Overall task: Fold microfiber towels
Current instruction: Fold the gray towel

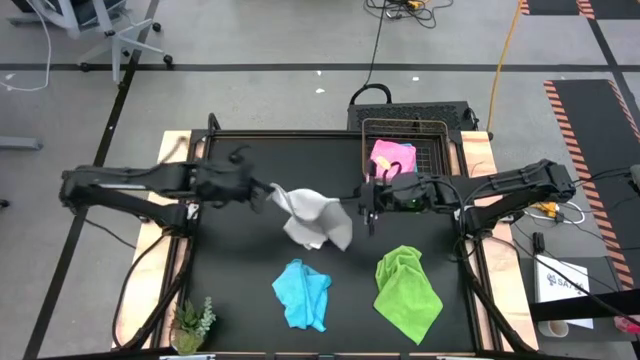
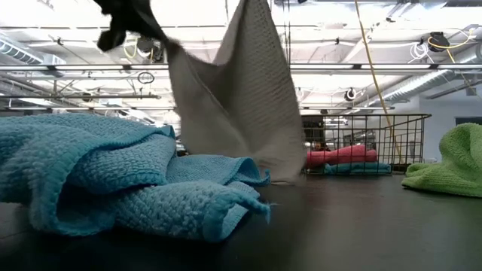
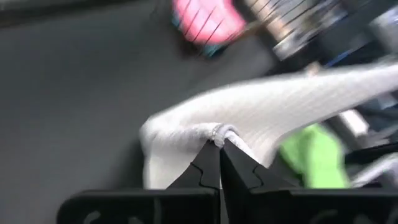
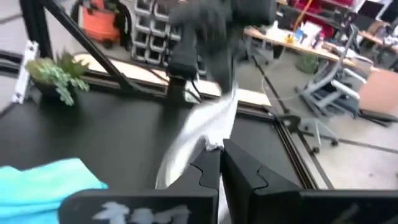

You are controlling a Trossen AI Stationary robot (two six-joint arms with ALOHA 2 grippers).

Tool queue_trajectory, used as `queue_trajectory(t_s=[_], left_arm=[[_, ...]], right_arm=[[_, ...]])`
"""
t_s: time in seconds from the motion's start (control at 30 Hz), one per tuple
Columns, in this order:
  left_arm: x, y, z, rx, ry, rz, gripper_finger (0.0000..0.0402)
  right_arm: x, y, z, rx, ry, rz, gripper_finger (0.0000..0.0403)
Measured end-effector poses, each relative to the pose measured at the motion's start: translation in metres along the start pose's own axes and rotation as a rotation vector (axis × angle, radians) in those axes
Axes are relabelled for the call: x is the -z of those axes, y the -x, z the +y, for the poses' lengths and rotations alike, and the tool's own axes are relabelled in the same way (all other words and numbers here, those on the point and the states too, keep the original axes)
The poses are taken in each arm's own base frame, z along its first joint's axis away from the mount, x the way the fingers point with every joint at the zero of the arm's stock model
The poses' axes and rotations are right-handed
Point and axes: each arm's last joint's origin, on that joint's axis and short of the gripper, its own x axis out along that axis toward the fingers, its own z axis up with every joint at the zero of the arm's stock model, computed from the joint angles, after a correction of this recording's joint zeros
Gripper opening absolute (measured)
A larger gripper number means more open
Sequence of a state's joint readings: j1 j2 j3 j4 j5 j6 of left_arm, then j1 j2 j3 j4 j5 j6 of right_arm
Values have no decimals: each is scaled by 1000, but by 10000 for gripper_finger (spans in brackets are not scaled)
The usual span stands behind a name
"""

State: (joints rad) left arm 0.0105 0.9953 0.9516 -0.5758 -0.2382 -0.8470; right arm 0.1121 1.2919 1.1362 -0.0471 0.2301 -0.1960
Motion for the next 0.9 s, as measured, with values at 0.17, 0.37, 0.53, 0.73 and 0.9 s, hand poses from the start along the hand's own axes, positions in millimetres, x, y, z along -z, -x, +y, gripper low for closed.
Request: queue_trajectory(t_s=[0.17,0.37,0.53,0.73,0.9], left_arm=[[-10,45,8,84,-27,-150,1],[-13,77,17,151,-58,-245,6],[-12,91,20,241,-75,-233,2],[-15,111,27,246,-110,-326,7],[-29,134,26,249,-155,-463,4]], right_arm=[[15,-4,-13,37,-11,101,0],[39,-10,-27,-99,-124,145,0],[35,-5,-46,-56,-72,110,0],[4,15,-95,205,75,-66,0],[1,30,-119,304,61,-94,0]])
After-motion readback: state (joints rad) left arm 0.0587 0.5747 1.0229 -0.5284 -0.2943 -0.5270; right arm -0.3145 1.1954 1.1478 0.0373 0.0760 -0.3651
